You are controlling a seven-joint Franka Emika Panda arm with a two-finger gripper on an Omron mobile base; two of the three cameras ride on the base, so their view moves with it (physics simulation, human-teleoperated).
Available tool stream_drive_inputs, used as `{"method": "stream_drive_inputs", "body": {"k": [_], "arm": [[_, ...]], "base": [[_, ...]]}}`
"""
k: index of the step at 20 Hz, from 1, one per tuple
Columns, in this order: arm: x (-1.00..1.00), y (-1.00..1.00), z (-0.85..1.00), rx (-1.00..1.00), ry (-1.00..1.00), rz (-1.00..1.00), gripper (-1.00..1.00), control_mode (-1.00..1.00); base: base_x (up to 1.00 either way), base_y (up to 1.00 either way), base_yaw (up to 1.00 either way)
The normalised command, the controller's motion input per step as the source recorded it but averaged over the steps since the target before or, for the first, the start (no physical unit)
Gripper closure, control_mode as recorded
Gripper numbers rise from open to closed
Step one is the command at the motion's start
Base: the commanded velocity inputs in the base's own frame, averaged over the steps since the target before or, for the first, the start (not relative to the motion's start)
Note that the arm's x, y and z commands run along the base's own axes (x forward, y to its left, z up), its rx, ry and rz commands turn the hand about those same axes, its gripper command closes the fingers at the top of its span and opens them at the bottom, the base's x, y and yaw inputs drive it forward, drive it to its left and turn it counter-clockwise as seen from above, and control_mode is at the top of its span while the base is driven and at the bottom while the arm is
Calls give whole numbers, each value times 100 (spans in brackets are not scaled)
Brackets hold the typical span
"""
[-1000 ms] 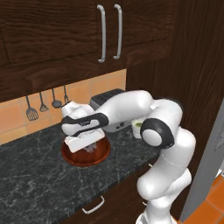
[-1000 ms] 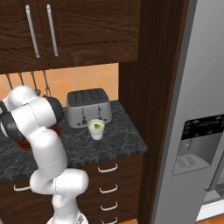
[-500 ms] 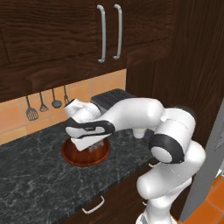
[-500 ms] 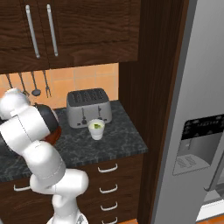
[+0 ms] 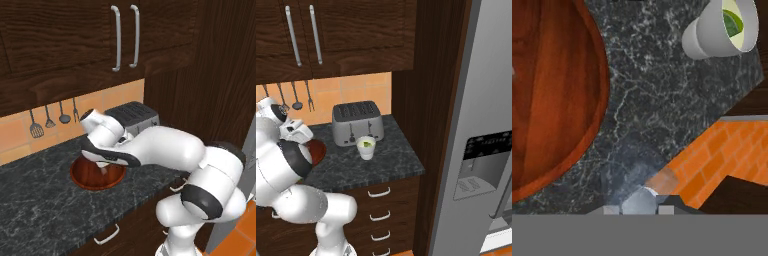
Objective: Grab a lemon wedge from the fridge and one ice cube from the ice bowl, and put them in the glass of lemonade.
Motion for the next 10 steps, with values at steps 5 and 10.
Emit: {"method": "stream_drive_inputs", "body": {"k": [5,10], "arm": [[-23,-44,27,-5,-14,1,100,-100],[-25,-44,42,-5,-12,0,100,-100]], "base": [[0,0,0],[0,0,0]]}}
